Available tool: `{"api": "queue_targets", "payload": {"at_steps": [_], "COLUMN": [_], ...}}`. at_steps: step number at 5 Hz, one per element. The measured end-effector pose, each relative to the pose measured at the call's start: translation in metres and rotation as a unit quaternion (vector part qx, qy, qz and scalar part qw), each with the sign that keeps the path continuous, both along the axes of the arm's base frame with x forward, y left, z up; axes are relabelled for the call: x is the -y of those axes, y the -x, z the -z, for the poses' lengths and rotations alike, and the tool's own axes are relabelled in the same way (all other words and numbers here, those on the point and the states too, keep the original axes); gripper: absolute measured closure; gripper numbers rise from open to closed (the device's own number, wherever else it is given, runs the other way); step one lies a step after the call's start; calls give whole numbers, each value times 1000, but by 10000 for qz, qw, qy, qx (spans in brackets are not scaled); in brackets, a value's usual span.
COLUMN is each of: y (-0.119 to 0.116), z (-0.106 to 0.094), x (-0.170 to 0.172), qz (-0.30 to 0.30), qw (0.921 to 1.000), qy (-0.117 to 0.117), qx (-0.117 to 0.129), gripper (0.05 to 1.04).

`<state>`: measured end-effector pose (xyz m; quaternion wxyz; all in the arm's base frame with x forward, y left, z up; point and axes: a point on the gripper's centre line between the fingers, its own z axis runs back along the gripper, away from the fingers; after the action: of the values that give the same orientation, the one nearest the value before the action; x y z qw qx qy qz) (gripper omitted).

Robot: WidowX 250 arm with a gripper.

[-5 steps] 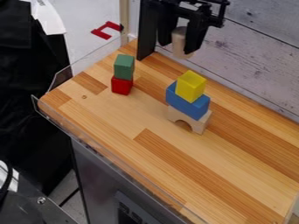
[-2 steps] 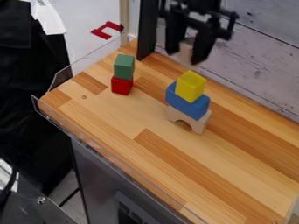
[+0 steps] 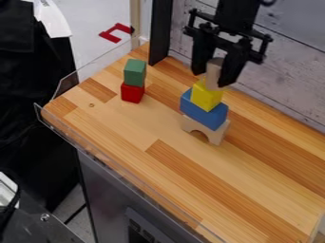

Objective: Take the cylinder off of the green cube and put it on top of the yellow cube

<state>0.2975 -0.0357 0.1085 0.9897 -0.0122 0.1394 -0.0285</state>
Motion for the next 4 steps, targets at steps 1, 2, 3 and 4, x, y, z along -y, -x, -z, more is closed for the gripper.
{"api": "queue_targets", "payload": {"at_steps": [1,2,3,4], "y": [0,-1,-1,-4], "z": [1,0,1,1], "x": [-1,-5,-8,-14], "qz": [-48,-129,-160,-241], "qw": [10000,9999,9999,9997], "qy": [-1,-12,-34,-43], "qx": [-1,7,9,63], "gripper": [547,547,547,547]}}
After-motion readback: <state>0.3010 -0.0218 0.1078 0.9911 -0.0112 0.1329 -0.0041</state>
